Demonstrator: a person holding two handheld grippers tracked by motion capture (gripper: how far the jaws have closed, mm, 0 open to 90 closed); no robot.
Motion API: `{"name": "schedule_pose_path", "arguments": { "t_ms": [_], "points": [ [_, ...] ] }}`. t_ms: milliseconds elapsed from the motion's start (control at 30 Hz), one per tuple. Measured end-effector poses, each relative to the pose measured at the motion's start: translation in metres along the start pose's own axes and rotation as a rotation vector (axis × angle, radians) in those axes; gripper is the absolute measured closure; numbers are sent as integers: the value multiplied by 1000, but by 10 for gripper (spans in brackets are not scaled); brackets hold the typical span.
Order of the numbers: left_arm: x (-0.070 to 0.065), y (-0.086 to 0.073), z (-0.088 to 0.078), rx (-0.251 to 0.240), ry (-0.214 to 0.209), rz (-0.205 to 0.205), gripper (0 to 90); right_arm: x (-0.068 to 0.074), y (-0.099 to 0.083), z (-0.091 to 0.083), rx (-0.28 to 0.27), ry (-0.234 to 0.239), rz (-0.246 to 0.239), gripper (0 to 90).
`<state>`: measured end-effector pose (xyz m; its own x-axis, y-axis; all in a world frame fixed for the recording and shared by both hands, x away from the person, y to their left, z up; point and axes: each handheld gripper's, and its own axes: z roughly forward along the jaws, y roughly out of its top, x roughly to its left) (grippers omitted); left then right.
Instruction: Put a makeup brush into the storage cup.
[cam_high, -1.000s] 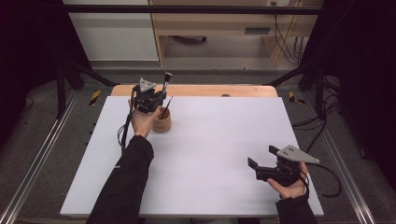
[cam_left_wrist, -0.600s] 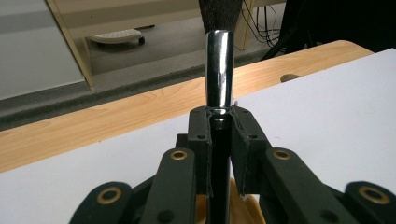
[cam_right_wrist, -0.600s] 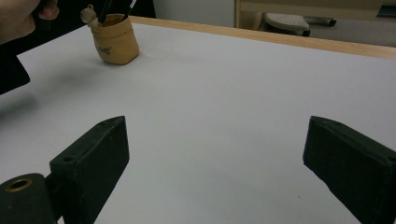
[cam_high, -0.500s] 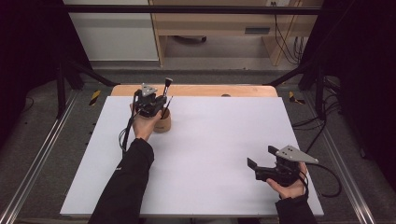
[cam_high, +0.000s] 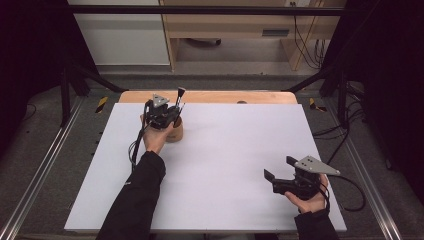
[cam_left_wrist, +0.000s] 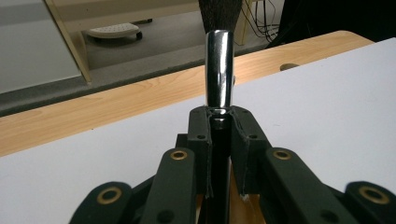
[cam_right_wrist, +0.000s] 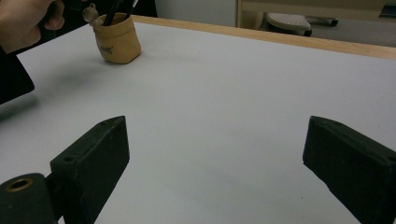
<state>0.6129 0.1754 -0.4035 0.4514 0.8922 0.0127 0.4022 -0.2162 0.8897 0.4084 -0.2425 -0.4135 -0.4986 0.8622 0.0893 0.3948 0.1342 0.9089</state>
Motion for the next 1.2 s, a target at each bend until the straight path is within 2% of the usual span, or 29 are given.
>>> {"name": "schedule_pose_path", "arguments": {
  "t_ms": [200, 500, 600, 633, 667, 867, 1000, 1200],
  "points": [
    [-1, -4, 0, 1, 1, -6, 788, 1, 1, 0, -3, 2, 1, 77],
    [0, -8, -5, 21, 2, 12, 787, 2, 1, 0, -3, 3, -6, 78],
    [0, -10, -5, 25, 2, -2, 787, 3, 1, 1, -1, 2, -3, 78],
    [2, -10, -6, 36, 3, 10, 787, 3, 1, 0, -2, 5, -5, 79],
    [1, -12, -5, 32, 3, -2, 787, 3, 1, 0, -2, 6, -4, 78],
    [1, -14, -6, 46, 0, -1, 785, 4, 1, 0, -2, 6, -6, 79],
    [1, -14, -8, 67, 0, 18, 782, 5, 2, 0, -4, 8, -7, 79],
    [-1, -15, -13, 56, -28, 22, 766, 5, 2, 0, -7, 7, -9, 79]
  ]
}}
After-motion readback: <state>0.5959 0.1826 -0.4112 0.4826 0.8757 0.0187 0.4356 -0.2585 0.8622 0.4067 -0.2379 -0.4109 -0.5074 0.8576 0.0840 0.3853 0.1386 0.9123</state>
